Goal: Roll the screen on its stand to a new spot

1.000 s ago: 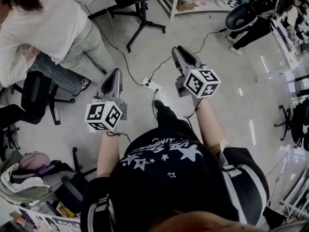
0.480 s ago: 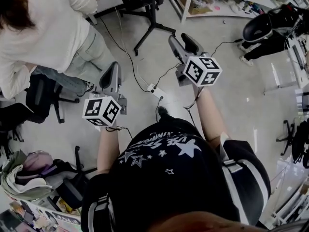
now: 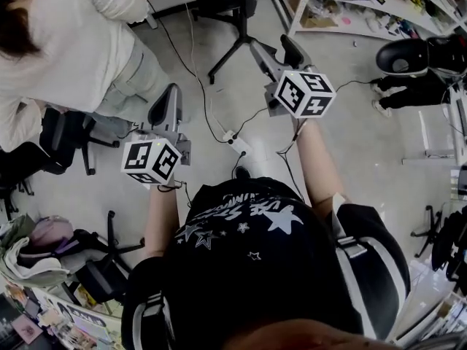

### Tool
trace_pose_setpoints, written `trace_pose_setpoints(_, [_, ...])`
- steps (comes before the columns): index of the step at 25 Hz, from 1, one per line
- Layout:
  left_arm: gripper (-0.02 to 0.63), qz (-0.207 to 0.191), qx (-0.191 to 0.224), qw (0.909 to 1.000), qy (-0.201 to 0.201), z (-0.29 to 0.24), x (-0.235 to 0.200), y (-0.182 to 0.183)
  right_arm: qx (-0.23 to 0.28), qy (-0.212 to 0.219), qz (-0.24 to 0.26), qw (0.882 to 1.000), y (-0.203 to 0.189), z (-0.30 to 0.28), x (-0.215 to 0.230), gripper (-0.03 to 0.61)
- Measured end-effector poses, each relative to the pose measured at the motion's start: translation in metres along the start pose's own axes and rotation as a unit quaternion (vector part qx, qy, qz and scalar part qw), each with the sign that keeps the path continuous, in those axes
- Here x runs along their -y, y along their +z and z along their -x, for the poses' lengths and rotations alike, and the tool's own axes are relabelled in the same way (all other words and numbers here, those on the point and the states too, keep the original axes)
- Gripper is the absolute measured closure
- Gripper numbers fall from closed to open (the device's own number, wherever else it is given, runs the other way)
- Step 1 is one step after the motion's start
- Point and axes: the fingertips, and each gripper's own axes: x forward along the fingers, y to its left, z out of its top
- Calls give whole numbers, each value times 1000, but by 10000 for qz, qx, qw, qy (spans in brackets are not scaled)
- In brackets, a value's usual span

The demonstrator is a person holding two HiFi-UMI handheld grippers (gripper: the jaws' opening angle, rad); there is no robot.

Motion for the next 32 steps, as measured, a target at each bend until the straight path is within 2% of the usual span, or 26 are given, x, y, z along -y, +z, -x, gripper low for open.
trace_pose_setpoints(8, [604, 3, -54, 9998, 174, -15, -5, -3, -50, 144, 200, 9997, 13, -35, 5, 232])
trace_pose_setpoints(14, [604, -167, 7, 9996, 211, -16, -7, 10, 247, 122, 384, 9989, 40, -60, 0, 233])
trace_pose_setpoints(19, [604, -70, 57, 9996, 275, -13, -31, 11, 414, -56, 613, 9972, 58, -86, -6, 233])
trace_pose_setpoints(22, [604, -49, 51, 9998, 163, -23, -43, 15, 506, -216, 680, 9962, 71, -104, -8, 233])
trace_pose_setpoints(27, [604, -91, -14, 9996, -271, -44, -60, 26, 491, -486, 820, 9942, 79, -129, -14, 233])
trace_pose_setpoints(32, [604, 25, -64, 9988, -495, -78, -88, 32, 511, -861, 969, 9902, 86, -156, -1, 233])
